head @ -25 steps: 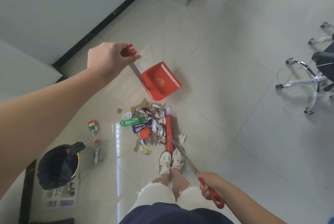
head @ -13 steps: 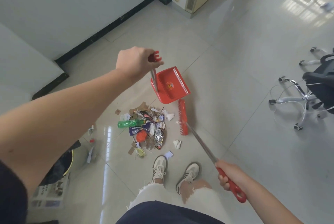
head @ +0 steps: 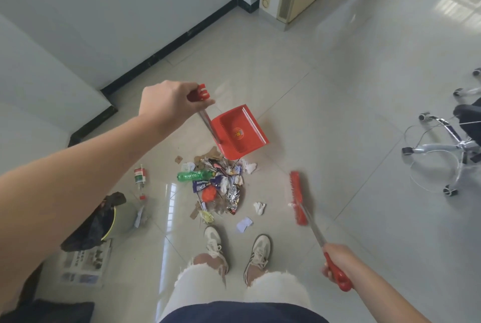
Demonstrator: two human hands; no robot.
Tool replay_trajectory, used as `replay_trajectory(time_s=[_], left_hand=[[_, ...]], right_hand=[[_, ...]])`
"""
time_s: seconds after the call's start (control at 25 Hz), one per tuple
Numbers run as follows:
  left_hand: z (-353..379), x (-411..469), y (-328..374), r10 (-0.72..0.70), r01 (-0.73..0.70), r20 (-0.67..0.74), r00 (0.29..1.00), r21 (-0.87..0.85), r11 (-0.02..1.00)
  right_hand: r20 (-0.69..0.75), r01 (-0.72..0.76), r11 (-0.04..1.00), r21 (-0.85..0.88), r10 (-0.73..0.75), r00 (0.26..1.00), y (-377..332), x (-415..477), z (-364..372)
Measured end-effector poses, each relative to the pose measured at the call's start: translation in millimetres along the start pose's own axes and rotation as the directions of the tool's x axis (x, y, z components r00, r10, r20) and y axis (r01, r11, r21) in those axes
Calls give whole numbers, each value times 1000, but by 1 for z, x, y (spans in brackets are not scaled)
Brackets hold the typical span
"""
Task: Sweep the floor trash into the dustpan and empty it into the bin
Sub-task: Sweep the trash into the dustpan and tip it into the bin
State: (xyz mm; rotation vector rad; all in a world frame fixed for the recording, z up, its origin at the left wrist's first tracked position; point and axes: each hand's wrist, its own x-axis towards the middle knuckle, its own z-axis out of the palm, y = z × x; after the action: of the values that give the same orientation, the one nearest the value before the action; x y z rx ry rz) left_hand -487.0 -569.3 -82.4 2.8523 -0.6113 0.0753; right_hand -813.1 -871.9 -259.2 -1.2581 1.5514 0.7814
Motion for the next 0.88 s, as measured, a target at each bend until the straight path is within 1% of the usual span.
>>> replay_trajectory(time_s=[0.12,0.2,0.36,0.48,0.72,0.8,0.88], left_hand=[[-2,0,-14,-20,21,-13,1000,27,999],[-2,5,-29,-37,37,-28,999,26,999],[3,17,-69,3,-2,-3,1000,48,999],[9,28,-117,67,-68,34,997,45,997],[-1,45,-218,106,-106,88,990,-11,994],[-5,49,-248,123,-122,94,988,-25,992],[-2,52,-271,132,-130,108,985,-31,991]], right_hand=[[-8,-23,1000,5,23,1000,24,7,4],[11,-50,996,79,49,999,32,4,16],[26,-77,981,180,73,997,37,-14,59],[21,-121,967,226,120,993,33,-32,117],[135,-165,898,408,119,984,-7,-72,287],[161,-170,854,492,103,982,-33,-82,325],[188,-159,832,531,67,980,-62,-86,346]])
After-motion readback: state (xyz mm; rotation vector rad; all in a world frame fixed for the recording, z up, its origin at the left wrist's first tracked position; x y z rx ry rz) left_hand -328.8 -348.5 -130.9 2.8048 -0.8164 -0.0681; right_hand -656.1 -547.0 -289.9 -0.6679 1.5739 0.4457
